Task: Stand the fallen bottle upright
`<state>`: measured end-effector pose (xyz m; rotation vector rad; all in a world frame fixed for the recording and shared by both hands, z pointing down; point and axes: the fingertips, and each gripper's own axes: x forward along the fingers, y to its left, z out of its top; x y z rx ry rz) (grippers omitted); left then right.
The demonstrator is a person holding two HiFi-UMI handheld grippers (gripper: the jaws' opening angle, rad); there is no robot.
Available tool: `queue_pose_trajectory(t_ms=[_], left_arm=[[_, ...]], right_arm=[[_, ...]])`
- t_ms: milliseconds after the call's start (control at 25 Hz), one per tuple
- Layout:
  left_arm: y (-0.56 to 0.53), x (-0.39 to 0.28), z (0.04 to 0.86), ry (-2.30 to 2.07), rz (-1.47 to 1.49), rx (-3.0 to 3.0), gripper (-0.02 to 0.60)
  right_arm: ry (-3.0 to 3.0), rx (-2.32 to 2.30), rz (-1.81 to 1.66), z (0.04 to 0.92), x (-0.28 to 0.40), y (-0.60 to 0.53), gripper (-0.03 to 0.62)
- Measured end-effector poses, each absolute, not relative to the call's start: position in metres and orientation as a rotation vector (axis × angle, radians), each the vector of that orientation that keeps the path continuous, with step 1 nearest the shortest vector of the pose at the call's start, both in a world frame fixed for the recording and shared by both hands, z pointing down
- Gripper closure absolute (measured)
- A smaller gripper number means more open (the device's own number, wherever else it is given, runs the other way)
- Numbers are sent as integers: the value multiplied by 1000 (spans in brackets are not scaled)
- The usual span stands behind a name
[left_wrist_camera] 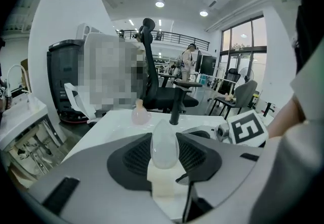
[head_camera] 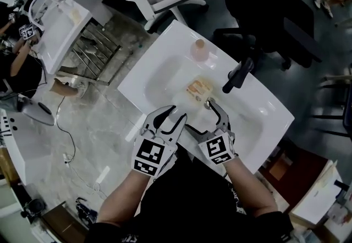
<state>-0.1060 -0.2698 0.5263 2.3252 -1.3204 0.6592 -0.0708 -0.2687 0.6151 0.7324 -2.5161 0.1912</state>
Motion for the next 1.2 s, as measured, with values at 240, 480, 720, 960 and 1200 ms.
queue_pose_trajectory(t_ms=[240,480,720,960,1200], left_arm=[[-285,-87,519,-1286,662,2356,426],[-293,-81,518,-1278,664,2367,425],[-293,-80,518,-1298,675,2353,426],[-295,-83,520,-1318,659,2346,428],[-287,-89,498,-1317,533,2424,417]], right_arm=[[-2483,810,44,635,-75,-300,133],[-2455,826,-23,655,-71,-317,209],[-2473,818,-49,659,-78,-324,209],[-2379,845,-253,666,-90,-337,228],[-2366,844,-82,657,-85,-333,252]])
